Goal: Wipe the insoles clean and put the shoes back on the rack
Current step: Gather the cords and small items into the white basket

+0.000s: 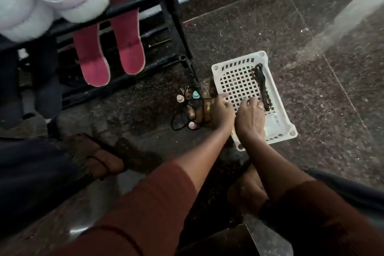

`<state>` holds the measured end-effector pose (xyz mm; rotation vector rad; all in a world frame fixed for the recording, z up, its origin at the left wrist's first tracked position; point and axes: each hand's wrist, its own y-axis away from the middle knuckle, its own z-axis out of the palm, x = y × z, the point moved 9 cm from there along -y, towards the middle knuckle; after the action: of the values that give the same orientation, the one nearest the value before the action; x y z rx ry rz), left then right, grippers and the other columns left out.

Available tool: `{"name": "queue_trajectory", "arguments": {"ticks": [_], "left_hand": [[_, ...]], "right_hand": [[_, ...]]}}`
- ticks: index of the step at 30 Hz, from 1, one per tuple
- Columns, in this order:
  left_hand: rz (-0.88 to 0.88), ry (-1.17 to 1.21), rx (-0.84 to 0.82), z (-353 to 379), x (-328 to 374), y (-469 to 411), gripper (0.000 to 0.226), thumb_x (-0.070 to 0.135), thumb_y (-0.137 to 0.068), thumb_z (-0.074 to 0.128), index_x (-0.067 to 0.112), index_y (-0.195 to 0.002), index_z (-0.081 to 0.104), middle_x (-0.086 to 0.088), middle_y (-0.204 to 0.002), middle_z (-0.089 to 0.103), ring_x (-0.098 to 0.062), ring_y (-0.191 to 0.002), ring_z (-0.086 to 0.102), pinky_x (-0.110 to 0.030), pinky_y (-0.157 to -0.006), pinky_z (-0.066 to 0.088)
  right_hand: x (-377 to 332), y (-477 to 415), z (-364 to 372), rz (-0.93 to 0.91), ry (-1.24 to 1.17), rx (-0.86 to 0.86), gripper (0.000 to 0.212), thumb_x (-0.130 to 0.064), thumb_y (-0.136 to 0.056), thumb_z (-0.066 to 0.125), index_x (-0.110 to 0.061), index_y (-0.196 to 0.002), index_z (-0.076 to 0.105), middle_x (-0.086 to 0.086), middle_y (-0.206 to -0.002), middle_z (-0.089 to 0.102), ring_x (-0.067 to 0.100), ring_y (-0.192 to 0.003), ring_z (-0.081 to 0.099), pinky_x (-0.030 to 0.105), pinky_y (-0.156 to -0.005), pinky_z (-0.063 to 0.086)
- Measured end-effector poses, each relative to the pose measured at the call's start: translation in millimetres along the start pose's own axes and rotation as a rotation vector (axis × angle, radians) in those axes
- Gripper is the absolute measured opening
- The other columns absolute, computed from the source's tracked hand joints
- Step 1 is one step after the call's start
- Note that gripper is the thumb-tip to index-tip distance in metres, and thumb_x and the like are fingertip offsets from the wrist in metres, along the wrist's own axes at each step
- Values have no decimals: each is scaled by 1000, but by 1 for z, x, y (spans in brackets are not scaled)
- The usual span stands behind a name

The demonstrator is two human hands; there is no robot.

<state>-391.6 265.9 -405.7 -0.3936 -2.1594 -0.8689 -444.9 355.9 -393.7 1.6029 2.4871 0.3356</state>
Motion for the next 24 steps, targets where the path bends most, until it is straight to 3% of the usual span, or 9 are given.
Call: {"name": "queue_trajectory", "arguments": {"ticks": [6,10,13,18,24], "left_hand": [[-121,-46,130,-92,-104,25,24,0,-88,55,1,-110,63,-20,-104,66,-31,-100,60,-26,-83,37],[-198,-141,155,-133,-145,13,25,4,-91,53,7,-114,61,-15,-106,66,-30,-104,58,-30,-86,38],[-158,-170,143,-146,-144,-8,25,5,-92,52,7,-116,60,-15,-110,65,-29,-106,57,-30,-89,39],[15,-247,54,-139,-106,-48,27,5,-89,56,7,-116,61,-15,-115,61,-28,-106,58,-31,-92,42],[3,-285,-39,-121,-88,-70,28,2,-87,56,4,-115,61,-15,-118,62,-27,-111,56,-30,-96,40]], "right_hand": [[-61,55,37,-140,-191,-72,22,-4,-91,38,-3,-108,53,16,-108,52,32,-97,51,37,-77,44],[-87,74,61,-107,-306,-176,26,-7,-93,37,-8,-114,52,15,-114,50,33,-104,49,41,-79,43],[-108,68,60,-136,-401,-170,32,-11,-94,36,-12,-121,52,14,-118,50,32,-107,47,41,-83,40],[-140,34,40,-257,-277,-58,29,-6,-92,41,-7,-117,55,18,-117,53,35,-106,48,42,-84,40],[-157,-13,39,-206,-178,-86,28,-8,-94,37,-2,-112,57,17,-116,52,36,-97,59,42,-78,48]]}}
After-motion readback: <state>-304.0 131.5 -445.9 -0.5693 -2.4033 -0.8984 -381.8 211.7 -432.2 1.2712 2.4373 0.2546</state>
